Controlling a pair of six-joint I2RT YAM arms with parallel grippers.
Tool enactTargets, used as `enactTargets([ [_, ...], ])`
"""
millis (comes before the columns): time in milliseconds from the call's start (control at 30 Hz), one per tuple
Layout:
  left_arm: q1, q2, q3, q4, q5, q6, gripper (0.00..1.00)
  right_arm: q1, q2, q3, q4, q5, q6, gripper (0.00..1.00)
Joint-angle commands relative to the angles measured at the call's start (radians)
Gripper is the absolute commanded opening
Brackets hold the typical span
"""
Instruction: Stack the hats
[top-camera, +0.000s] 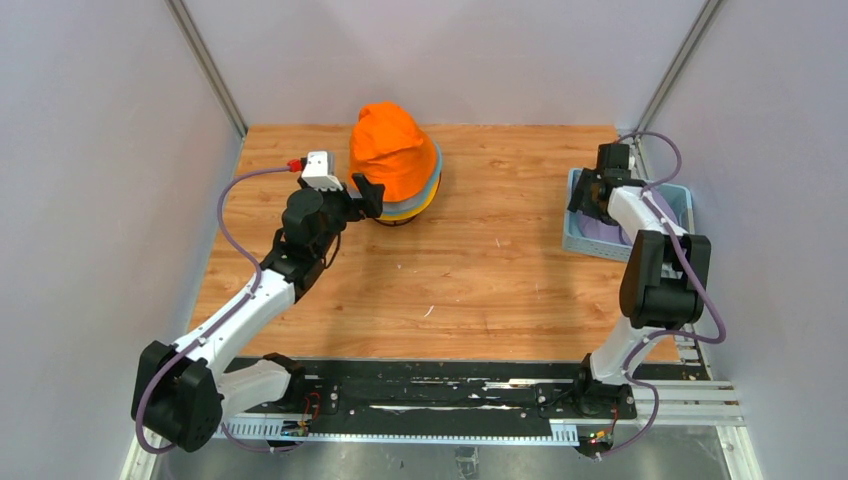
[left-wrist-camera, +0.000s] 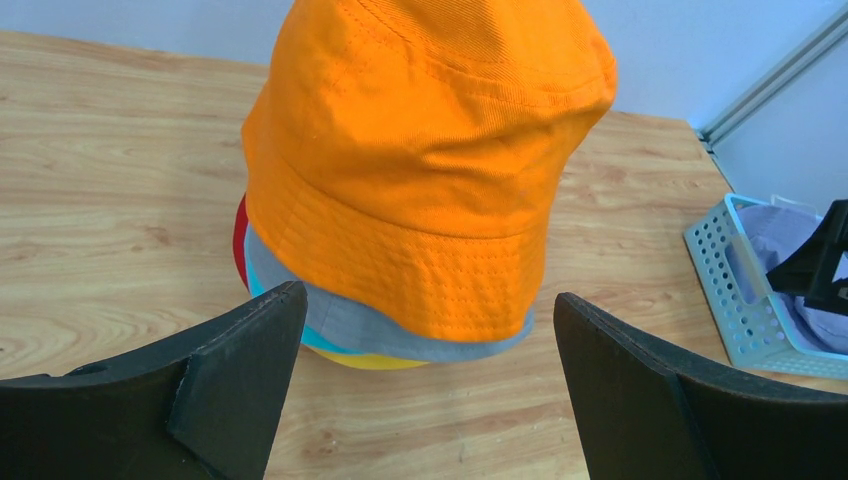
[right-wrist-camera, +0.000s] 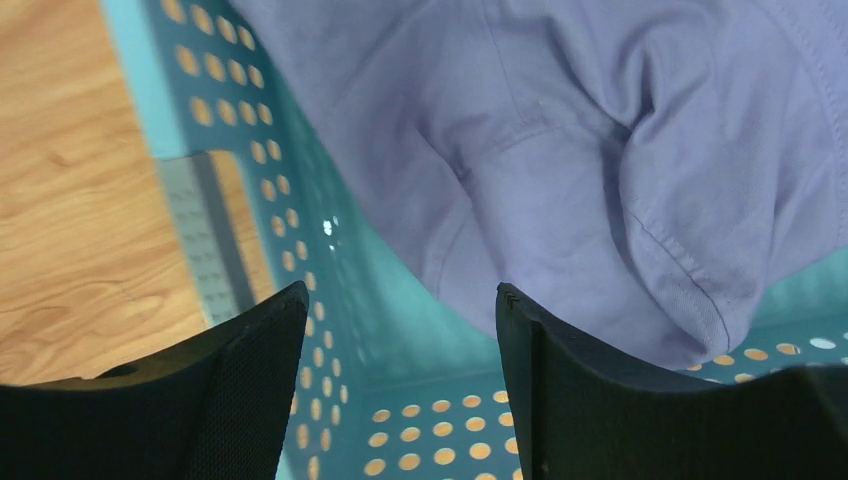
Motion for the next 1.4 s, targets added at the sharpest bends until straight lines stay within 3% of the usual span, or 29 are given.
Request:
enactTargets([
  [0,-0.01,0.003,0.015,0.013,0.002,0.001,0.98,-0.036,-0.014,-0.041,-0.019,0.009,-0.004,0.68],
  [167,-0.01,0.009,0.017,0.014,0.007,-0.004,0.98,-0.045,-0.038,-0.042,-0.019,0.005,-0.002,0.68],
  [767,-0.01,0.019,0.019,0.031,0.018,-0.017,0.98,-0.082,0.168,0.029,-0.071,0.003,-0.004,0.61],
  [867,-0.01,0.018,0.019,0.032,0.02,-0.018,0.98,-0.095,0.184,0.028,-0.071,0.005,0.001,0.46],
  [967,-0.01,0.016,0.015,0.032,0.017,-0.017,0.98,-0.1,0.172,0.028,-0.072,0.021,0.001,0.06],
  [1000,-0.01,0.015,0.014,0.032,0.015,-0.017,0.98,-0.099,0.15,0.024,-0.072,0.032,0.002,0.01],
  [1167,-0.011,0.014,0.01,0.035,0.014,-0.027,1.0,-0.05,-0.076,0.019,-0.073,0.113,-0.037,0.01],
  [1367,-0.01,0.019,0.011,0.093,0.06,-0.061,0.88,0.045,-0.317,0.186,-0.071,0.118,-0.133,0.0],
])
